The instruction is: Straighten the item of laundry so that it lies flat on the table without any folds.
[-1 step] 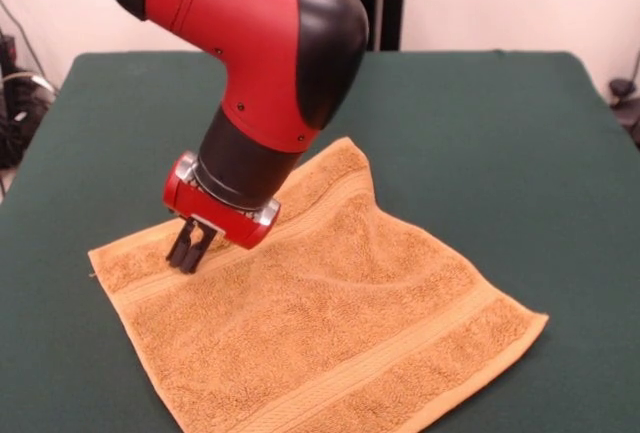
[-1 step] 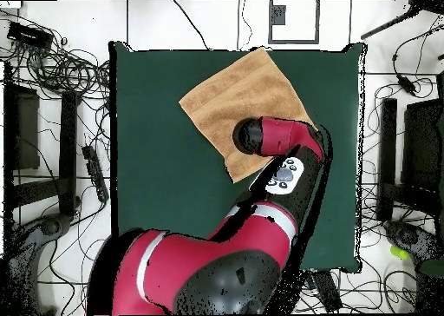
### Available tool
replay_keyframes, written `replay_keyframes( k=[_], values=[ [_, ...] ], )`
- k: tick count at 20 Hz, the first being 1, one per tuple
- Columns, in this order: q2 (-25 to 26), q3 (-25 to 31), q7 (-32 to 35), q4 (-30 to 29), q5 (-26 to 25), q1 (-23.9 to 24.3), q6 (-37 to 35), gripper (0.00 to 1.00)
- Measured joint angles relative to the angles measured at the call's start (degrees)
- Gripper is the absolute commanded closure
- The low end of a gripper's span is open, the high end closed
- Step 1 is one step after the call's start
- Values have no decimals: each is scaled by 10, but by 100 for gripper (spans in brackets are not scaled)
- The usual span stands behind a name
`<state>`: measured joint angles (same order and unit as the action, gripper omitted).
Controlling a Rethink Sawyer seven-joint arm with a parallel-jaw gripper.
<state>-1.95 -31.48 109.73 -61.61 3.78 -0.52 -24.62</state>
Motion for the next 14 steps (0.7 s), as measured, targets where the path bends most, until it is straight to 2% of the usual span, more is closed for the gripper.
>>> replay_keyframes(
  k=[14],
  values=[
    [22,-38,0,9,0,-6,-5,100]
  ],
)
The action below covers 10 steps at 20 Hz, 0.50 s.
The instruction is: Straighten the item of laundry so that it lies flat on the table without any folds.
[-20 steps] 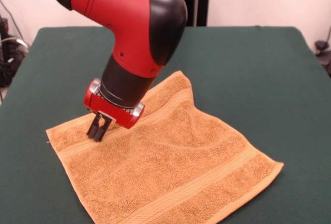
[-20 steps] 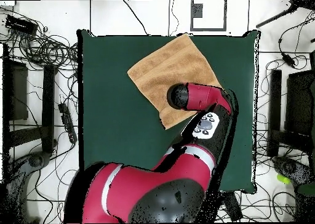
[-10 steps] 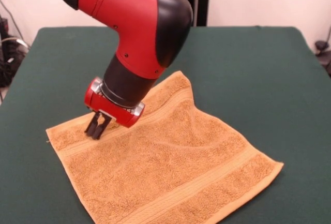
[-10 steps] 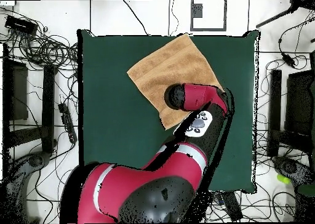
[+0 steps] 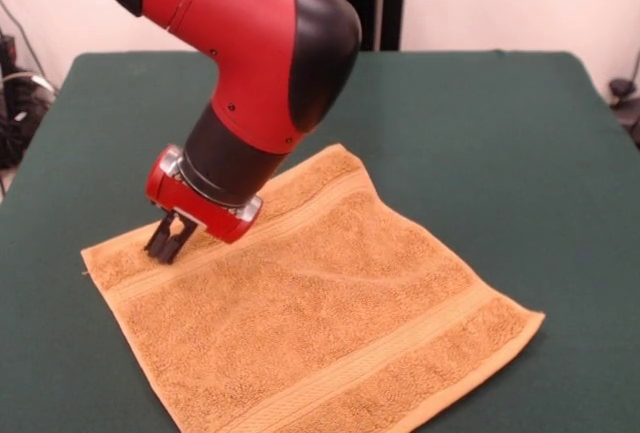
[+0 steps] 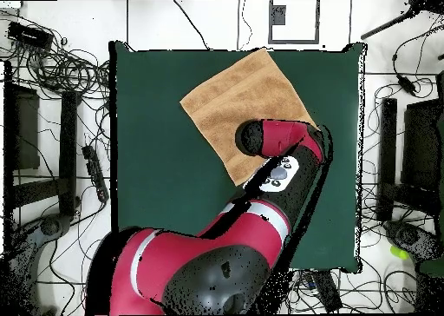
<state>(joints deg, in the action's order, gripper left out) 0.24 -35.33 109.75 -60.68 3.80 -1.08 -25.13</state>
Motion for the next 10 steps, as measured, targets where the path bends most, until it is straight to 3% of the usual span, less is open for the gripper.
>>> replay_keyframes(
  k=[10],
  values=[
    [2,0,0,7,0,9,0,100]
  ],
)
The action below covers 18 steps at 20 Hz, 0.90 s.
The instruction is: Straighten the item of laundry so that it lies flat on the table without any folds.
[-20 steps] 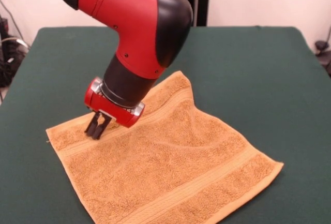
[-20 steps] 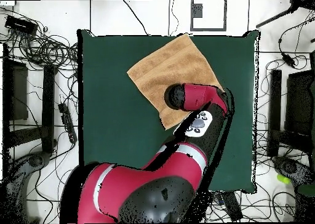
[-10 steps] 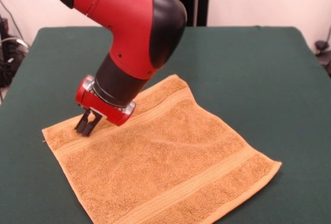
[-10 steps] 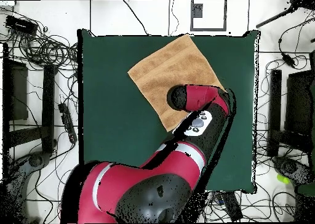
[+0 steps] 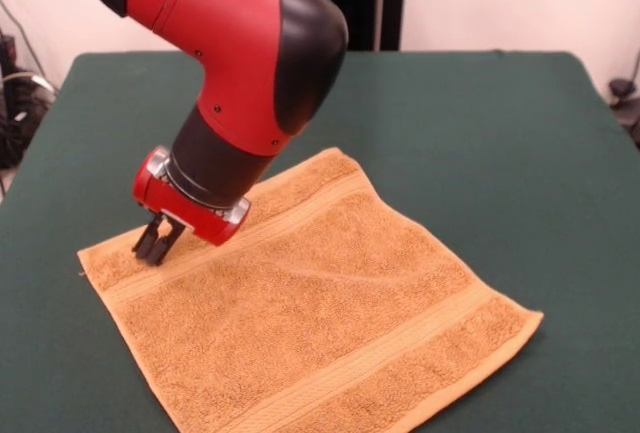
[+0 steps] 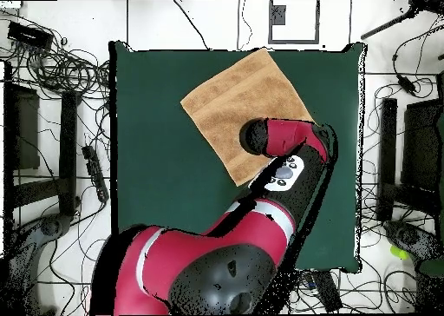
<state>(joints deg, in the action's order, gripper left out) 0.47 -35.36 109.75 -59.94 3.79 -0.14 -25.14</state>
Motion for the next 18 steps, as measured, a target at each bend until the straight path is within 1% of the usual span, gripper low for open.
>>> replay_keyframes(
  k=[15,18],
  values=[
    [-2,0,0,0,-4,43,0,100],
    [-10,5,0,-4,-6,53,0,100]
  ],
)
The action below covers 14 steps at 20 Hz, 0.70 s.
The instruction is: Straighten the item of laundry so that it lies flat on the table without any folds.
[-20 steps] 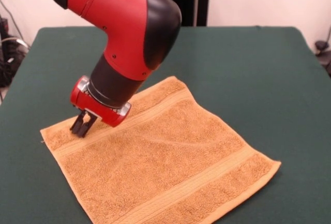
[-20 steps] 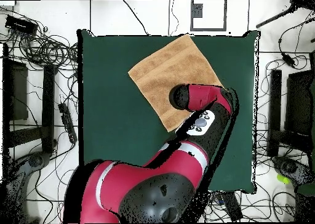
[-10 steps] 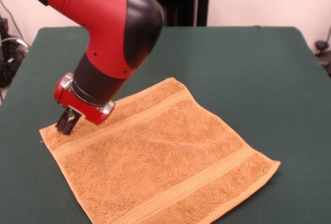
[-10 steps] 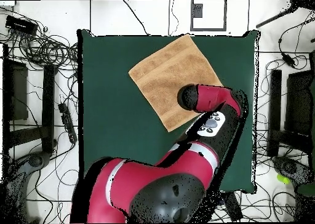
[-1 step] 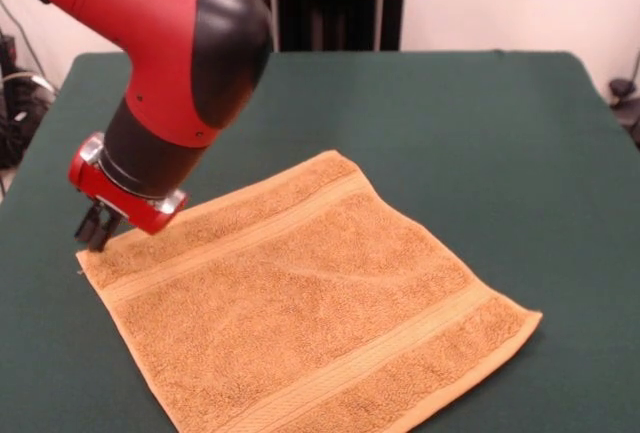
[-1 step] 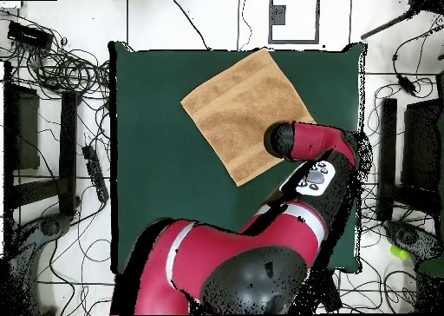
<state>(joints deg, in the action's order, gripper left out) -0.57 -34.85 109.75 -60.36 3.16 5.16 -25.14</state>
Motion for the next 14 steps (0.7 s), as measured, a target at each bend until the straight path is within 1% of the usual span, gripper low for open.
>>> replay_keyframes(
  k=[3,10,14],
  values=[
    [-17,9,0,-11,0,6,0,100],
    [-104,48,0,-66,0,12,-6,100],
    [-134,59,0,-76,-1,10,-15,100]
  ],
)
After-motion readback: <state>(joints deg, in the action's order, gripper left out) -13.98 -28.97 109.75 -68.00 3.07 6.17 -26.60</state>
